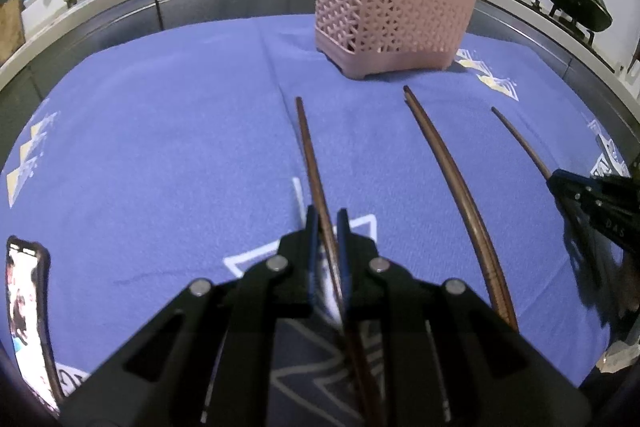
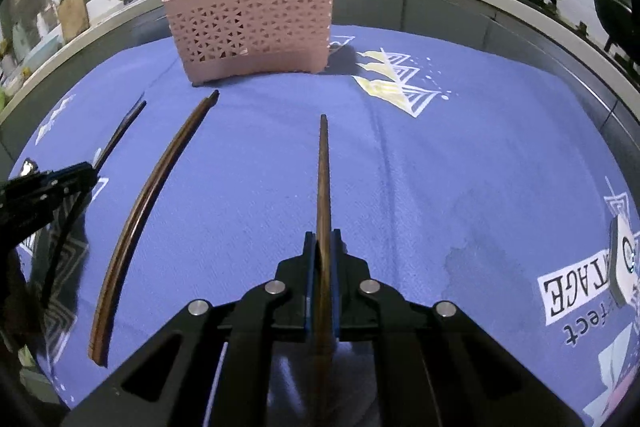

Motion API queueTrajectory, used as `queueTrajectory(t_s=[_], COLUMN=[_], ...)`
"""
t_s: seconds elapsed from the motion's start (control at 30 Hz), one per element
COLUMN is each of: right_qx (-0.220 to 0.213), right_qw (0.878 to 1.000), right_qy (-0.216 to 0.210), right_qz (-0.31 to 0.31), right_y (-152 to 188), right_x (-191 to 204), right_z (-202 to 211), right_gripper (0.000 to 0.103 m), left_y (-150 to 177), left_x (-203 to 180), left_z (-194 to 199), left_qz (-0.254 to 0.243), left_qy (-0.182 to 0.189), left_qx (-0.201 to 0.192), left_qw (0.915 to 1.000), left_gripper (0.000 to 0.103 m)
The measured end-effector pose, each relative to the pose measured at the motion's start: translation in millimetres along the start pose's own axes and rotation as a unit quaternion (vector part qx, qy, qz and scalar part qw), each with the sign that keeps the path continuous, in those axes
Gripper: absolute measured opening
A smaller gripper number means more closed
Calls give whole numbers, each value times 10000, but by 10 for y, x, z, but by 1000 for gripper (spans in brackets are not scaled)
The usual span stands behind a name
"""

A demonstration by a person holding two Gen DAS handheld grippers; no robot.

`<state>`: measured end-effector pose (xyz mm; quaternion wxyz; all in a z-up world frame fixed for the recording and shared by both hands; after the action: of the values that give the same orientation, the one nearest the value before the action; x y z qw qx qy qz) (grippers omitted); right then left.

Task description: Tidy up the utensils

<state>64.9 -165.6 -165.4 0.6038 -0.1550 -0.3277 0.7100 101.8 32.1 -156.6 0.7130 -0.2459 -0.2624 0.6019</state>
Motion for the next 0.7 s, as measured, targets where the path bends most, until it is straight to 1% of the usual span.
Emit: queueTrajectory(t_s=[0.17,0.7], right_qx=[-16,-37], right_qw=[10000,9999], right_qy=[-16,-12], right_qz=[-63,-120], right_y=[-28,-51], right_x=[19,21], right_z=[-12,-27], right_gripper=[7,7], left_y=[5,7], left_x=[11,15], left_z=[0,0], left_qz=[87,137], left_qy=[105,157], left_qx=[-22,-53], left_qw=[9999,9998], left_gripper=[10,10])
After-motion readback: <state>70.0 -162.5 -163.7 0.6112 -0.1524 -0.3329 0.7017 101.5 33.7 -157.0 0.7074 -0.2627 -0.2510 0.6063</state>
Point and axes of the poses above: each gripper's, at about its wrist camera, not at the fingertips, and z roughly against the way its jaws point, x to its left, y to its underside, the point moved 10 cm from there along -z, roughly the way its jaws point, and after that the axes turned 10 degrees about -y, right-handed, at the moved point
